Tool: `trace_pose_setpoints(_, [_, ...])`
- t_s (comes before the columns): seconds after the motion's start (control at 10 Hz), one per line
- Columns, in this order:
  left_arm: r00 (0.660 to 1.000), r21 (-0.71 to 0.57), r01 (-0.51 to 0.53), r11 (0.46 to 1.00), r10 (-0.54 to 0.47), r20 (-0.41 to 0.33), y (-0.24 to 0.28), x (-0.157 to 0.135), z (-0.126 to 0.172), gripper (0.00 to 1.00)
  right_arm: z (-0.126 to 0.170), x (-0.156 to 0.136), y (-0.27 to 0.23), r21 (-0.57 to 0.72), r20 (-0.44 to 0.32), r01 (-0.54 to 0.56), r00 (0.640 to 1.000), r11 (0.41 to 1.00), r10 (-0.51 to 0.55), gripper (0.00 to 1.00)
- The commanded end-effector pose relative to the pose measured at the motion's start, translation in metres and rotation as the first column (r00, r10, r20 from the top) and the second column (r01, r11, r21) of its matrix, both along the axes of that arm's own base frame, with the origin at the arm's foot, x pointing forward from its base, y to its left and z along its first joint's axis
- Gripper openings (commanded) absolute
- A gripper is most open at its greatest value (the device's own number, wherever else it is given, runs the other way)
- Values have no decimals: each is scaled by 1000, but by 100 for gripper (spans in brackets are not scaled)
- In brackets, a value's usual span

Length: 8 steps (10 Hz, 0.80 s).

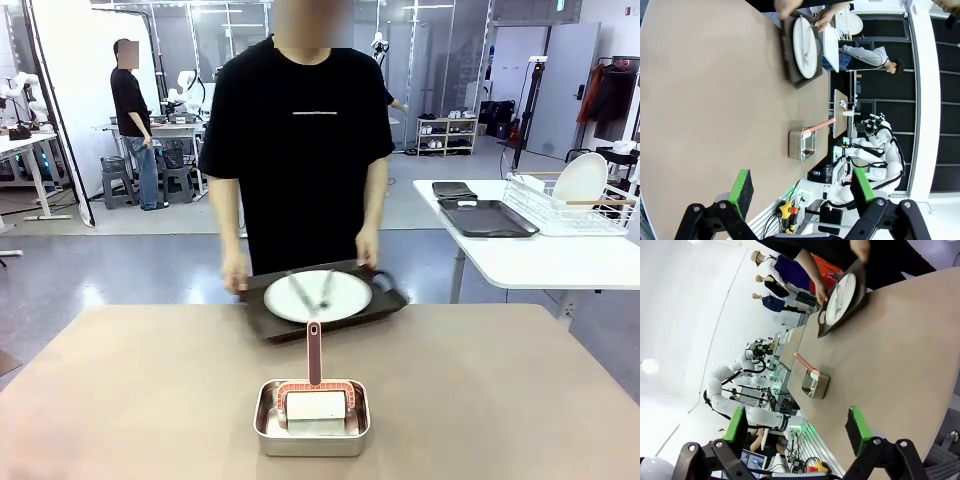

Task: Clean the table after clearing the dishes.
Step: When the right (or left) Handle tray is removed, use the right hand (or left hand) to clean the right (or left) side of the table with the Lint Roller.

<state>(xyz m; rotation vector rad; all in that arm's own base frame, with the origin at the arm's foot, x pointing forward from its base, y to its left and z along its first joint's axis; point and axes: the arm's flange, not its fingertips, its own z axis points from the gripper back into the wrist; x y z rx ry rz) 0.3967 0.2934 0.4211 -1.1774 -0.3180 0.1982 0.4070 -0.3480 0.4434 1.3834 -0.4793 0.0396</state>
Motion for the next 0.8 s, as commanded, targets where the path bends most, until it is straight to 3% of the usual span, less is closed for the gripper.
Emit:
trace_pose_setpoints(0.0, [1000, -8, -13, 1000, 13, 11, 1, -1, 1, 100, 1, -5, 3, -9, 10, 2, 1000, 1000, -2, 100])
trace_pose_setpoints(0.7, [1000, -8, -13, 1000, 13, 11, 1, -1, 1, 100, 1, -5, 3, -9, 10, 2, 1000, 1000, -2, 100])
